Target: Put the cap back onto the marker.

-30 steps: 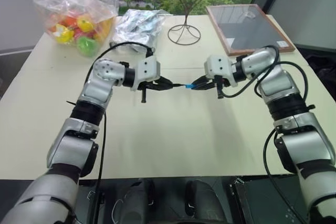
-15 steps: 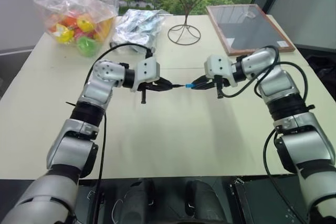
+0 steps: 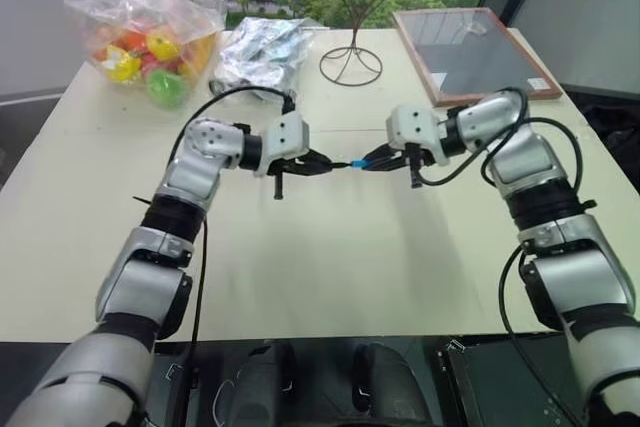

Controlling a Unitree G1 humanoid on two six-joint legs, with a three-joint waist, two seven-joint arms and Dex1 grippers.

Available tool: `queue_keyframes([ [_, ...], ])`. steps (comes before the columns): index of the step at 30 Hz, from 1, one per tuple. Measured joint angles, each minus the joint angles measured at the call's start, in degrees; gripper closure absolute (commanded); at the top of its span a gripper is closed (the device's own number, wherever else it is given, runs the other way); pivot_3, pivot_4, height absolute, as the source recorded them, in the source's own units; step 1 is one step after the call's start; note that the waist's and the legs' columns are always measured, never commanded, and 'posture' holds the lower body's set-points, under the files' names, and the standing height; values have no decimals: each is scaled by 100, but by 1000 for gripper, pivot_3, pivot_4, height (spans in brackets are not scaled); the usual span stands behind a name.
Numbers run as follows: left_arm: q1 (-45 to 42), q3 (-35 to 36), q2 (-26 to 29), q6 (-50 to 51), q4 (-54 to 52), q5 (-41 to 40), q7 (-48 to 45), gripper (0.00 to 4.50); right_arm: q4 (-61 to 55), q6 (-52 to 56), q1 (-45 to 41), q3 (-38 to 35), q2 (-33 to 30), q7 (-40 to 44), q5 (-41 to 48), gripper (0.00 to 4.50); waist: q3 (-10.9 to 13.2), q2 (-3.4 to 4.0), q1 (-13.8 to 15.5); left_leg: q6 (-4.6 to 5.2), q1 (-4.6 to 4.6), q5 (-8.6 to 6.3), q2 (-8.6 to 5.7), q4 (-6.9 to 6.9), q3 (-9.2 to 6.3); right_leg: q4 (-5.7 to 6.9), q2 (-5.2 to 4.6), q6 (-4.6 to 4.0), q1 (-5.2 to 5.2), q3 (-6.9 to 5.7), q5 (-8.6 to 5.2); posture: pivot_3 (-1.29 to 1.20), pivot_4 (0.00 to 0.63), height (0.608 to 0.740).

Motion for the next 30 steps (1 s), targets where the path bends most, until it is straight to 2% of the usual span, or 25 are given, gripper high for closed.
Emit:
queue_keyframes([
  [10,-118,-166,-59,-367,268,347,90,4500,154,-18,-7,100,123,-18,-232,4467,0,0,0,0,-1,0,0,0,0,0,0,0,-1,0,0,0,150,740],
  [19,-212,-172,-124,-373,432,626,429,4500,493,-128,-253,193,406,-450,-633,4467,0,0,-1,0,-1,0,0,-1,1,1,0,0,-2,0,0,0,150,740],
  [30,-256,155,-145,-85,615,515,376,4500,269,131,-253,143,646,-883,-771,4467,0,0,-6,0,-3,0,0,-1,0,2,0,0,-3,0,0,0,150,740],
])
